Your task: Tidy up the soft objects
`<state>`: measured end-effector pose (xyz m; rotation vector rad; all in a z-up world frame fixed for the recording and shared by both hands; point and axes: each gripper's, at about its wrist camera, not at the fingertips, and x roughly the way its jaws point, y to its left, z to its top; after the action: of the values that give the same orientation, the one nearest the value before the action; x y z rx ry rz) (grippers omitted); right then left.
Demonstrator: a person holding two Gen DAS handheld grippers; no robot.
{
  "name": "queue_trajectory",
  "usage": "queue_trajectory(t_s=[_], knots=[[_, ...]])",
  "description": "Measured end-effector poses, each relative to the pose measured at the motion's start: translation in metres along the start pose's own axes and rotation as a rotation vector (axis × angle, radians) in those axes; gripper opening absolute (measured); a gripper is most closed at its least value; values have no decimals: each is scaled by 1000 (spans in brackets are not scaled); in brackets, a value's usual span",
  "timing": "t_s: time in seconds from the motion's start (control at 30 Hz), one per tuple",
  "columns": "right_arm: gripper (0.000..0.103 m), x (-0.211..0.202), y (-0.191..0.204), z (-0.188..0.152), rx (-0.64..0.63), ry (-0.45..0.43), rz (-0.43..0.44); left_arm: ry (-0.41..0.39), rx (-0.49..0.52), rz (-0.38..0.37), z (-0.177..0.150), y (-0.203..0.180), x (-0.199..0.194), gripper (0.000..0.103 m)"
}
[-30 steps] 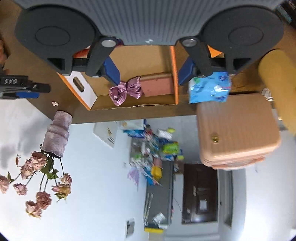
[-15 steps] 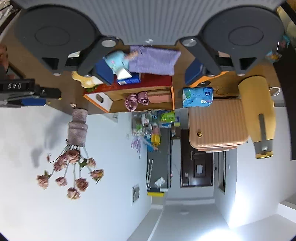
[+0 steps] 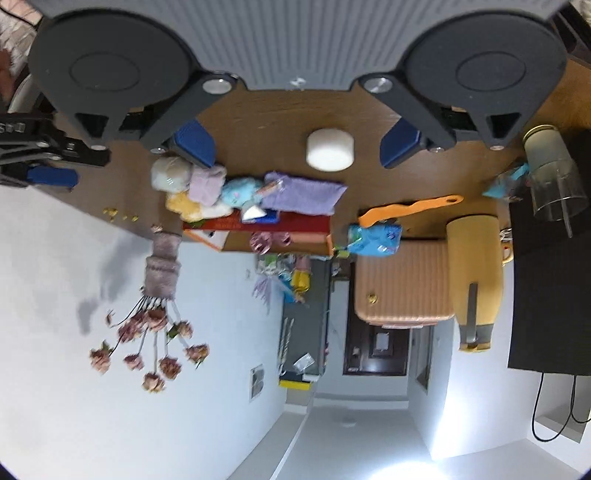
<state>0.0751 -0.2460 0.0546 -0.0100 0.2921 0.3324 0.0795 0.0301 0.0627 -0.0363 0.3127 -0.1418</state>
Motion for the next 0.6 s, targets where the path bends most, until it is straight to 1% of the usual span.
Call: queue_trajectory(t_s=[0.07, 0.17, 0.3, 0.4, 0.5, 0.6], knots=[[86, 4, 2, 1, -15, 3, -19, 9, -12, 15, 1, 1, 7, 98], [86, 11, 0, 2, -2, 0, -31, 17, -29, -2, -6, 4, 12, 98], [86, 26, -4, -4, 11, 29, -28, 78, -37, -4, -16, 5, 36, 98], [86, 47, -10, -7, 14, 61, -47, 112, -12, -16, -18, -1, 59, 97], [85, 66, -20, -6, 39, 77, -59, 124, 31, -46, -9, -8, 88, 97], [85, 84, -31, -1, 66, 83, -76, 138, 97, -80, 6, -18, 126, 86]])
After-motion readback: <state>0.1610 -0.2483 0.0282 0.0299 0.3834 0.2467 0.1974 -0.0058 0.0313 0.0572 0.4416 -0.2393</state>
